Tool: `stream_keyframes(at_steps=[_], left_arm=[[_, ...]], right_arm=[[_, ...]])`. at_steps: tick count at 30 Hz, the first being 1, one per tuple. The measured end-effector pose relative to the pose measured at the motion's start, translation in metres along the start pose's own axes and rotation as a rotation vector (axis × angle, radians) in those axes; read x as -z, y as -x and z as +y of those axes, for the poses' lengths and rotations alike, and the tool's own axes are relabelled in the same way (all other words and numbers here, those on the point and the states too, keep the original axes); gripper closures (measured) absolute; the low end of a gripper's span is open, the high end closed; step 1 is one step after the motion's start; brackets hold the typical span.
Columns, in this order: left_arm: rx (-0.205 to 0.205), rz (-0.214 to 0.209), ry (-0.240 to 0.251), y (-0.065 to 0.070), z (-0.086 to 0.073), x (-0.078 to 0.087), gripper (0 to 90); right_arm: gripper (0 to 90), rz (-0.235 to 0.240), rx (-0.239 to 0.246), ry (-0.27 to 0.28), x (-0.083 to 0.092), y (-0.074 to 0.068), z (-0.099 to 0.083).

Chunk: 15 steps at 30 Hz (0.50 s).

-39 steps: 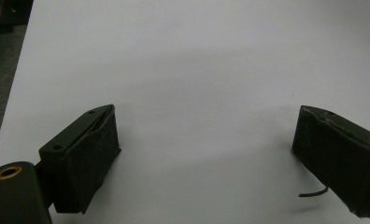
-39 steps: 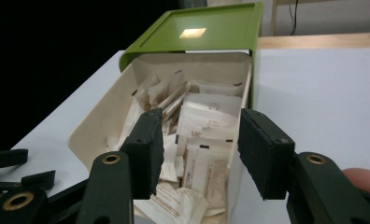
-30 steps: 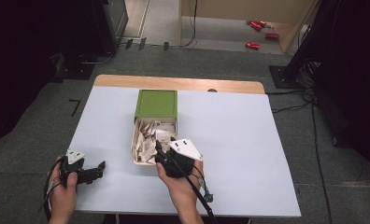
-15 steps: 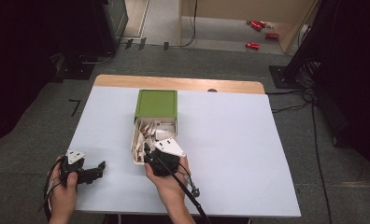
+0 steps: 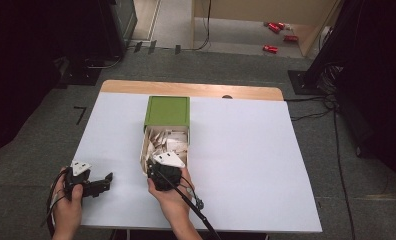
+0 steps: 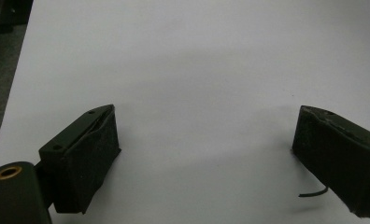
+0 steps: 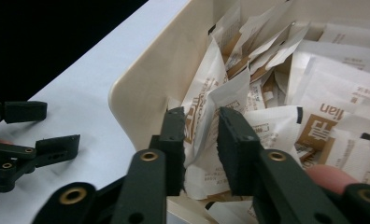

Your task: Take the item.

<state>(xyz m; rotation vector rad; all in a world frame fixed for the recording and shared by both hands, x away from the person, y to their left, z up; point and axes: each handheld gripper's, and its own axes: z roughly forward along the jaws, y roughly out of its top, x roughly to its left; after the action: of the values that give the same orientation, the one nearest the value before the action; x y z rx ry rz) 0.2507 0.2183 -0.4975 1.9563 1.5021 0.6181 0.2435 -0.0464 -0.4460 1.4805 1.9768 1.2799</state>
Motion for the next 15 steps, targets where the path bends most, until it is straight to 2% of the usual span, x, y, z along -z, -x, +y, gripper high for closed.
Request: stream_keyframes(at_steps=[2, 5, 15], left_arm=[[-0.001, 0.0, -0.001, 0.0, 0.0, 0.0, 7.7], [-0.001, 0.0, 0.0, 0.0, 0.0, 0.0, 7.7], [0.0, 0.0, 0.0, 0.0, 0.0, 0.0, 7.7]], right_arm=[[78.5, 0.014, -0.007, -0.003, -0.002, 0.0, -0.001], [87.6, 0.001, -0.009, 0.005, -0.003, 0.001, -0.002], [89.0, 0.014, -0.007, 0.057, 0.009, 0.004, 0.004]])
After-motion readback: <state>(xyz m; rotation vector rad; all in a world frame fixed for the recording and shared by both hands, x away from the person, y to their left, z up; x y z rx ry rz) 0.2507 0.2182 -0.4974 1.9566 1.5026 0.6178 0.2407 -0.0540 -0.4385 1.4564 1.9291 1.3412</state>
